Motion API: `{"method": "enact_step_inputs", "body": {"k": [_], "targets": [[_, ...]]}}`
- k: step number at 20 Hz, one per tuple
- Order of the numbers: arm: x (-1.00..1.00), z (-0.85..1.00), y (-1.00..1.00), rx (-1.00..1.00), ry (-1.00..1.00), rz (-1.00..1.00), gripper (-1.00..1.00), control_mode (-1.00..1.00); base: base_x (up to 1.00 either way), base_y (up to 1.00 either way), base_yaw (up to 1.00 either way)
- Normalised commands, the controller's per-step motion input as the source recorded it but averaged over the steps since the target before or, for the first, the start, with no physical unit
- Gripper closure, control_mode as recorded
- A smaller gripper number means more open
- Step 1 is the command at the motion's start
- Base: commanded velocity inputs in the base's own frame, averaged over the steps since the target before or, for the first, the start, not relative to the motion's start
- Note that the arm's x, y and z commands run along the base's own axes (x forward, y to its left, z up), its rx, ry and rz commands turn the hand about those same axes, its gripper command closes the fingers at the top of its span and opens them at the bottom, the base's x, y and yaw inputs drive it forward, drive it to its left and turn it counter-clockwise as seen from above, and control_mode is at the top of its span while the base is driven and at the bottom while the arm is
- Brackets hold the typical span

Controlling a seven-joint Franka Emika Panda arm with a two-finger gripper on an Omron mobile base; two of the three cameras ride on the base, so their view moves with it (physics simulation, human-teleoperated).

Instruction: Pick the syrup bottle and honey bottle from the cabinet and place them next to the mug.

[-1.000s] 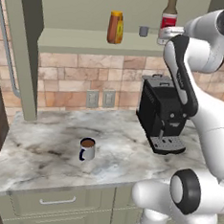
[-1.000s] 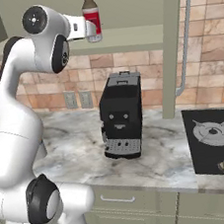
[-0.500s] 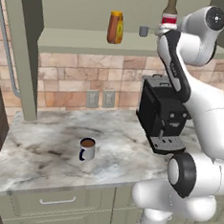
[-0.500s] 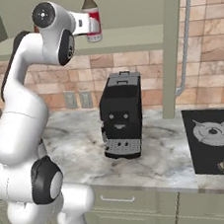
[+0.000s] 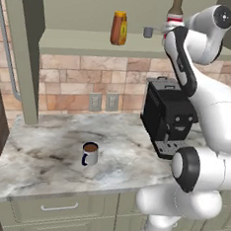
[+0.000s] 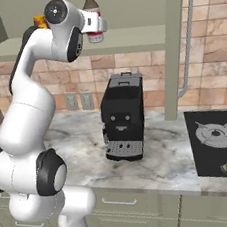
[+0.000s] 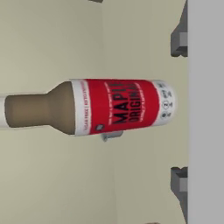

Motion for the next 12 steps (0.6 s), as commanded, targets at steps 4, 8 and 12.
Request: {"method": "enact_step_inputs", "body": {"k": [4,8,12], "targets": [[0.17,-0.01,-0.08,0.02,0.0,0.0,-1.0,-1.0,0.0,0.0,0.0],[0.2,-0.11,0.0,0.0,0.04,0.0,-1.0,-1.0,0.0,0.0,0.0],[0.21,-0.05,0.0,0.0,0.11,0.0,-1.0,-1.0,0.0,0.0,0.0]]}}
